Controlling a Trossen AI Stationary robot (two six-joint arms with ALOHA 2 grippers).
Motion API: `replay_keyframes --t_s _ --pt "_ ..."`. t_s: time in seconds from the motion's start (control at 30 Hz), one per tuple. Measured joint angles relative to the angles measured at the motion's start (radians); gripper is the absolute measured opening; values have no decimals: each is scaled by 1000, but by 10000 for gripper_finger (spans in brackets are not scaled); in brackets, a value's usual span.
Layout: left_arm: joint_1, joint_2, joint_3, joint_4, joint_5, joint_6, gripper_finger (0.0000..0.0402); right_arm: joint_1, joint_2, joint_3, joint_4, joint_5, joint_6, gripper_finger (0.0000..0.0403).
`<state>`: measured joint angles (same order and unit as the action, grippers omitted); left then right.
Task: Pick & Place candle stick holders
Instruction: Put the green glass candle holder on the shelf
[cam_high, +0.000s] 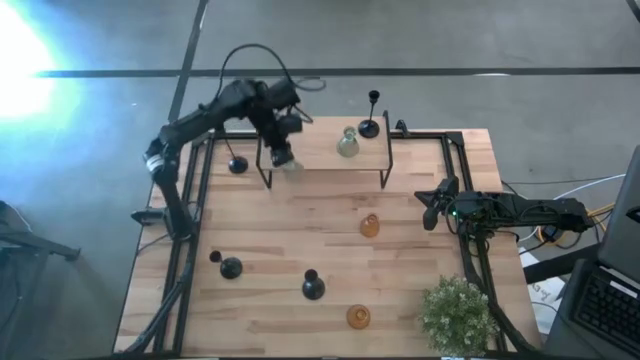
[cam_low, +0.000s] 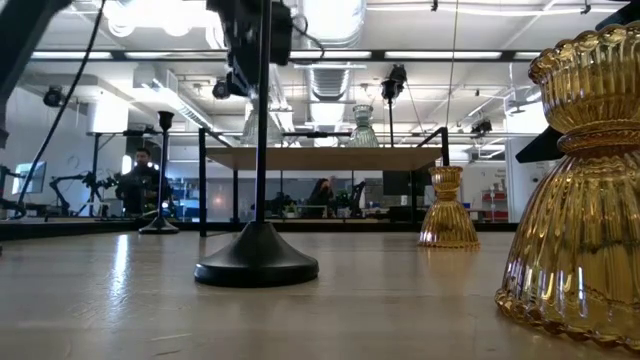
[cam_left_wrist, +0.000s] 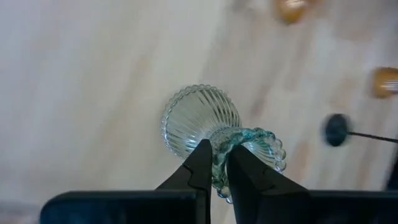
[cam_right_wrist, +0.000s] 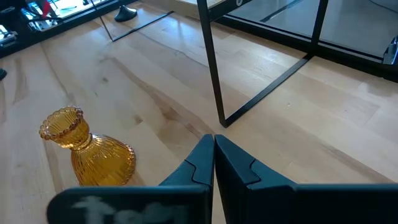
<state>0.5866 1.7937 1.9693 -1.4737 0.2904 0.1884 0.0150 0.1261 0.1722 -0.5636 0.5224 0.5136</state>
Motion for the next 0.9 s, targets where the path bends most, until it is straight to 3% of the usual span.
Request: replay_keyframes --t_s 0.1,0.33,0.63,0.9 --pt "36 77 124 -67 -47 20 31 0 0 0 0 0 0 8" --pt "56 223 382 -101 -46 20 31 0 0 0 0 0 0 8" --pt "61 257 348 -86 -41 5 31 0 0 0 0 -1 0 8" --pt "78 264 385 35 -92 -17 31 0 0 0 0 -1 0 8"
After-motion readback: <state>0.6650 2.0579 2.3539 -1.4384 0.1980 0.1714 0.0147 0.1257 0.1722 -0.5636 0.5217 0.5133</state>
